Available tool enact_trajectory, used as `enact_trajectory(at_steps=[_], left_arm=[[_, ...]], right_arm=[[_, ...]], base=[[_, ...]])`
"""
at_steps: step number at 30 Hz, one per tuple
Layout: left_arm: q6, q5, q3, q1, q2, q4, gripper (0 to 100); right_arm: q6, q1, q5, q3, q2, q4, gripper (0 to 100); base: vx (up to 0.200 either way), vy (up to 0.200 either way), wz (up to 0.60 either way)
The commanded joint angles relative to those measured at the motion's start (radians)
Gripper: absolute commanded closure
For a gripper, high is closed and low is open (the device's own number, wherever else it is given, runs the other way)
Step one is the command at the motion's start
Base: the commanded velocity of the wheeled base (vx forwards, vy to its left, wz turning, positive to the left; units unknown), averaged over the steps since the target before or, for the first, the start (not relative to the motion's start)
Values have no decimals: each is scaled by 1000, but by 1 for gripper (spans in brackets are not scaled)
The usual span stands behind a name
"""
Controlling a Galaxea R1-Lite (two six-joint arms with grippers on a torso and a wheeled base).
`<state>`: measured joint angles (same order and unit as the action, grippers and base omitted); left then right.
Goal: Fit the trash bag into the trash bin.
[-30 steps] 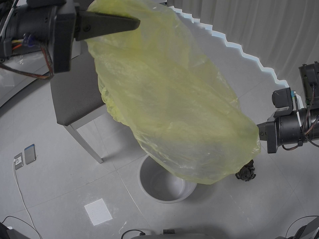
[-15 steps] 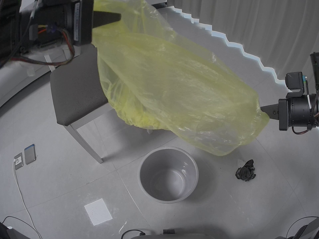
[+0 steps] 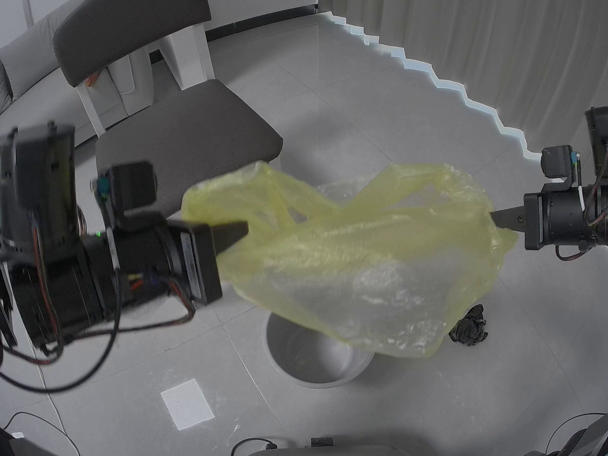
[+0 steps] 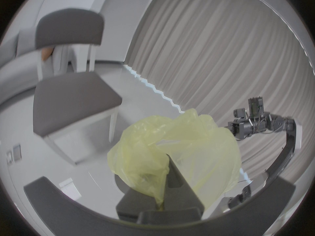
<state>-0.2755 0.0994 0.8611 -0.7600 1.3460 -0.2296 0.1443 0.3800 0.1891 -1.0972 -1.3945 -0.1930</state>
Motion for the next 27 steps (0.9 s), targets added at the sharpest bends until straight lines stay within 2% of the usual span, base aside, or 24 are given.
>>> enact_trajectory(at_steps=[1, 5, 8, 10, 12, 13, 16, 19, 23, 27], left_arm=[[-175, 14, -215, -25, -36, -128, 100], [-266, 16, -254, -13, 41, -201, 100], [-295, 14, -281, -9, 87, -257, 100], [-301, 6, -333, 37, 176, -393, 100], [-303, 3, -343, 45, 205, -439, 100], [-301, 0, -363, 51, 265, -545, 100], [-298, -1, -386, 53, 326, -657, 100], [-297, -3, -393, 59, 389, -709, 100], [-303, -13, -396, 64, 449, -714, 100], [-323, -70, -410, 77, 558, -794, 100]], right_arm=[[-12, 13, -27, 48, -110, -2, 100], [-48, 28, -27, 83, -161, 7, 100], [-49, 33, -25, 89, -186, 10, 100], [-51, 39, -22, 89, -232, 27, 100], [-51, 39, -19, 89, -244, 40, 100], [-49, 37, -14, 91, -268, 73, 100], [-48, 34, -10, 97, -298, 115, 100], [-48, 33, 13, 108, -337, 148, 100], [-49, 33, 41, 135, -379, 179, 100], [-48, 22, 52, 174, -446, 285, 100]], base=[[0, 0, 0], [0, 0, 0], [0, 0, 0], [0, 0, 0], [0, 0, 0], [0, 0, 0], [0, 0, 0], [0, 0, 0], [0, 0, 0], [0, 0, 0]])
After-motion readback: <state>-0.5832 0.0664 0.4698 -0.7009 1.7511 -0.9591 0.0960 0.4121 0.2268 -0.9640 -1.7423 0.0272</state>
